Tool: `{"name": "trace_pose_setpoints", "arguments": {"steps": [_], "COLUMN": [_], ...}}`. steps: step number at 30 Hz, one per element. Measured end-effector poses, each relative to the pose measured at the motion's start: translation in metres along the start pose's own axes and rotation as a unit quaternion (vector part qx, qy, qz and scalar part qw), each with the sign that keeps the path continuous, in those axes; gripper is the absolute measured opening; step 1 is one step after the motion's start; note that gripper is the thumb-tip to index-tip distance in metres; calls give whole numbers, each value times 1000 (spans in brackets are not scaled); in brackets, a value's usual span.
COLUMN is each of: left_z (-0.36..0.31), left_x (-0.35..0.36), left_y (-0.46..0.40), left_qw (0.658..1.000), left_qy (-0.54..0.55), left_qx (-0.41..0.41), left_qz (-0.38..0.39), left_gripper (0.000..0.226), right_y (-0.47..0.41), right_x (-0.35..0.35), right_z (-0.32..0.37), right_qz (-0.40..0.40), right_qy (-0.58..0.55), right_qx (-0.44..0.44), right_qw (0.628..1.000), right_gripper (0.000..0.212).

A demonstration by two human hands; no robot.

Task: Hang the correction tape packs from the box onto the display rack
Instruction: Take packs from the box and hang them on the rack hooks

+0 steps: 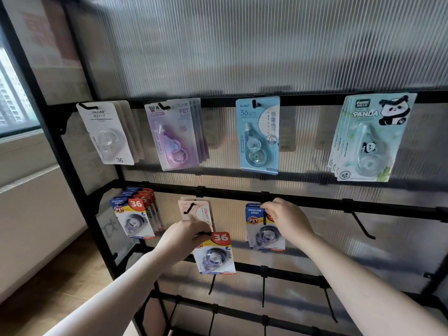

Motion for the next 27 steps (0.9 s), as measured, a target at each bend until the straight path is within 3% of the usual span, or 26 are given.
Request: {"name": "trace_pose_setpoints", "arguments": {"steps": [27], "left_z": [-110], "left_x": [16], "left_y": [-40], "left_qw": [991], "left_qy": [96], "left_qx": [81], "left_qz": [-49], "left_gripper": [21], "right_y": [50], "right_x": [-58], "right_z": [-68], "right_qz": [-34], "right_qy": [80], "right_qx": [44], "right_qw": [995], "right_gripper": [27]}}
Point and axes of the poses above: each hand's wrist, its own y-axis away from the middle knuckle, its own x-axis out of the palm, z = x × y, the point moved 6 cm from there along -y, towards the middle knuckle, and after that the axes turned 10 degrees about -z, right-handed, at the moved point
